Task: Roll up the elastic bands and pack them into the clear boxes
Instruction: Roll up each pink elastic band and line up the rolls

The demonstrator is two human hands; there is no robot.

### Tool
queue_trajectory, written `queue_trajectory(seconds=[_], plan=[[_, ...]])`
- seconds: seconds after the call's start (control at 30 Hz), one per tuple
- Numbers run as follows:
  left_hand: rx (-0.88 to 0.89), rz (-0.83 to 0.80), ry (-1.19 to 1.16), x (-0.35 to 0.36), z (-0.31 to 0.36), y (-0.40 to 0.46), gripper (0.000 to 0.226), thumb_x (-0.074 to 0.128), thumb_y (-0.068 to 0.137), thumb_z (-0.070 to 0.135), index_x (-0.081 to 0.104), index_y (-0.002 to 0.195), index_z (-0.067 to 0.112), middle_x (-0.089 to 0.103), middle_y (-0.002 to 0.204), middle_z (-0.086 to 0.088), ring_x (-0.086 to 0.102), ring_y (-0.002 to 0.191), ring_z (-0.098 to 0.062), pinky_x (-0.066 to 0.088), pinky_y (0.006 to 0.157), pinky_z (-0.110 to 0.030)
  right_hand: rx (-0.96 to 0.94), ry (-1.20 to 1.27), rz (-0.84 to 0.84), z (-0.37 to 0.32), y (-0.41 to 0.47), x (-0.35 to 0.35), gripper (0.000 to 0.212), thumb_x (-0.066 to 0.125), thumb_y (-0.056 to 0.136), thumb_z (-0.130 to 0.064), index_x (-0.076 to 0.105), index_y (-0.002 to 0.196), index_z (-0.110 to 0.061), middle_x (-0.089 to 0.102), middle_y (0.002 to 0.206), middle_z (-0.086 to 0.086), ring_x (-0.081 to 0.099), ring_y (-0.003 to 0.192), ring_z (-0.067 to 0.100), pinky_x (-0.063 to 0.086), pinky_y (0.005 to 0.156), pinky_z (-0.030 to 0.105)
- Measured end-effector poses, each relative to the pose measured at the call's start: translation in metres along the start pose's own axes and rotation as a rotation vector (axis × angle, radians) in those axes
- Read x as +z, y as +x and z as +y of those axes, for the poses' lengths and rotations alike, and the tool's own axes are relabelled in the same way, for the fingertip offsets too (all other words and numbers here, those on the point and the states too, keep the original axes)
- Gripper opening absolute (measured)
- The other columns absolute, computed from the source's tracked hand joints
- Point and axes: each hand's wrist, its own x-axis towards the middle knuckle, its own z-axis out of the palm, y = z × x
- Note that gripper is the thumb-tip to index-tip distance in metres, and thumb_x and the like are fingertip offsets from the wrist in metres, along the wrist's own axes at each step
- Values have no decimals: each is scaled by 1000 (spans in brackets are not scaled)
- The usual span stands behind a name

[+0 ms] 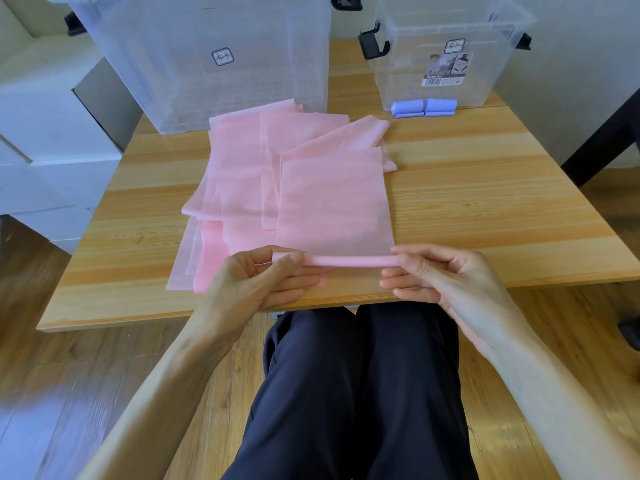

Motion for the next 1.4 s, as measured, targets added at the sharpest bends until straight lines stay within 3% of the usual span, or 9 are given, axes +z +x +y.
queue_trajectory(seconds=[0.2, 0.4, 0.57, 0.73, 0.93, 1.1, 1.3, 1.4], plan=[[8, -6, -23, 0, 0, 0, 38, 61, 84, 29, 68, 112, 5, 76, 100, -15, 74, 96, -24, 59, 77, -21, -3, -9, 30, 2, 1, -1, 29, 67, 81, -23, 71, 98, 0, 75, 85, 19, 75, 79, 32, 62, 65, 27], [14, 12, 24, -2, -2, 2, 37, 61, 85, 33, 70, 107, 4, 77, 99, -13, 74, 96, -25, 59, 85, -29, -28, 1, -1, 2, 2, -2, 28, 67, 82, -19, 71, 105, -2, 75, 91, 18, 75, 84, 31, 62, 69, 27], [25, -27, 7, -1, -2, 1, 36, 62, 84, 28, 69, 111, 5, 76, 101, -14, 74, 99, -24, 58, 86, -26, -13, -10, 44, 3, 3, 0, 32, 66, 81, -25, 71, 99, 2, 75, 84, 19, 75, 78, 32, 62, 66, 29], [32, -35, 7, 0, -2, 1, 36, 62, 83, 26, 69, 110, 4, 77, 101, -13, 74, 98, -23, 58, 79, -21, -32, -11, 36, 5, 4, 0, 27, 58, 94, -22, 70, 108, -2, 75, 89, 19, 75, 82, 31, 62, 70, 30], [39, -37, -16, 3, -3, 2, 36, 59, 86, 27, 67, 112, 4, 76, 101, -14, 74, 98, -24, 58, 83, -23, -19, 67, -5, 8, 5, 1, 39, 42, 102, -32, 60, 123, -5, 74, 97, 22, 74, 91, 34, 62, 79, 37], [34, -15, -24, 4, -4, 3, 34, 59, 87, 27, 67, 110, 3, 77, 100, -14, 74, 97, -24, 58, 81, -23, 4, 124, -47, 10, 7, 3, 41, 33, 106, -33, 55, 128, -6, 74, 100, 21, 73, 94, 35, 61, 78, 34], [35, -13, -33, 1, -3, 3, 36, 60, 87, 28, 66, 111, 2, 76, 101, -15, 74, 97, -28, 59, 83, -26, 2, 64, -81, 6, 1, 2, 35, 46, 100, -32, 58, 129, -16, 74, 99, 20, 74, 92, 33, 62, 77, 35], [40, -16, -27, 1, -2, 1, 38, 59, 86, 28, 66, 111, 1, 76, 100, -15, 74, 96, -26, 59, 80, -24, -17, 3, -63, 6, -1, 1, 29, 51, 99, -23, 64, 119, -6, 75, 95, 18, 75, 87, 32, 62, 72, 32]])
